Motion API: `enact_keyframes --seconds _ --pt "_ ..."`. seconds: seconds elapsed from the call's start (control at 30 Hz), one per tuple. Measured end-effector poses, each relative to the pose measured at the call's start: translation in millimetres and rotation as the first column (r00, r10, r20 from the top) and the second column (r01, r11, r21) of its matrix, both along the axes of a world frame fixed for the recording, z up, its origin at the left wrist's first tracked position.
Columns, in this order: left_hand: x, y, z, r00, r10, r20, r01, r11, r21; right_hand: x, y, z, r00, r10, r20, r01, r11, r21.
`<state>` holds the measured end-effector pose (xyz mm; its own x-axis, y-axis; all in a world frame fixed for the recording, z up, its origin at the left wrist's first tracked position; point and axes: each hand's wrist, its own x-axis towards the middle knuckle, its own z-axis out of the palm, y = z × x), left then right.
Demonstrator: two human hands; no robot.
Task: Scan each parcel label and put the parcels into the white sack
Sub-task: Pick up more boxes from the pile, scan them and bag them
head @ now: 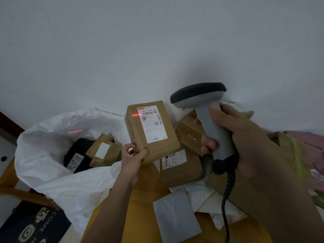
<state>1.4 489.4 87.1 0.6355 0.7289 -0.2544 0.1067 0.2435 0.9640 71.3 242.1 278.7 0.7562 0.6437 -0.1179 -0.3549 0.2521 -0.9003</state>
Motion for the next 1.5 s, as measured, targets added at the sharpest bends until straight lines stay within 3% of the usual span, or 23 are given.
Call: enact_keyframes --seconds 0.6,0.93,1.07,1.2,1.3,1.5 --pt "10.7 -10.0 -1.9 0.999 -0.025 -0.027 0.026 0.999 0.026 9.1 -19.6 11.3 1.0 -0.01 0.017 0.011 0.999 -0.047" --pt "4.2 -15.9 9.5 1.0 0.019 -0.025 -0.018 1.0 0.02 35.1 -9.5 -5.3 0.997 0.052 -0.063 -0.051 0.998 0.032" --pt "-4.0 -14.0 8.2 0.998 0.068 -0.003 -0.068 0.996 -0.066 43.9 7.6 -24.3 0.987 0.079 -0.14 -0.069 0.994 0.08" --pt "-18.6 -0.8 9.3 0.988 0.153 0.029 -0.143 0.966 -0.215 44.6 29.0 -48.1 0.979 0.099 -0.179 -0.1 0.995 0.006" --pt "-27.5 19.2 17.1 0.953 0.293 0.083 -0.244 0.898 -0.366 39.3 47.3 -59.9 0.966 0.123 -0.229 -0.129 0.992 -0.009" --pt "-43.0 85.8 34.9 0.875 0.473 0.101 -0.359 0.775 -0.519 22.8 87.4 -65.2 0.98 0.073 -0.184 -0.093 0.991 -0.1"
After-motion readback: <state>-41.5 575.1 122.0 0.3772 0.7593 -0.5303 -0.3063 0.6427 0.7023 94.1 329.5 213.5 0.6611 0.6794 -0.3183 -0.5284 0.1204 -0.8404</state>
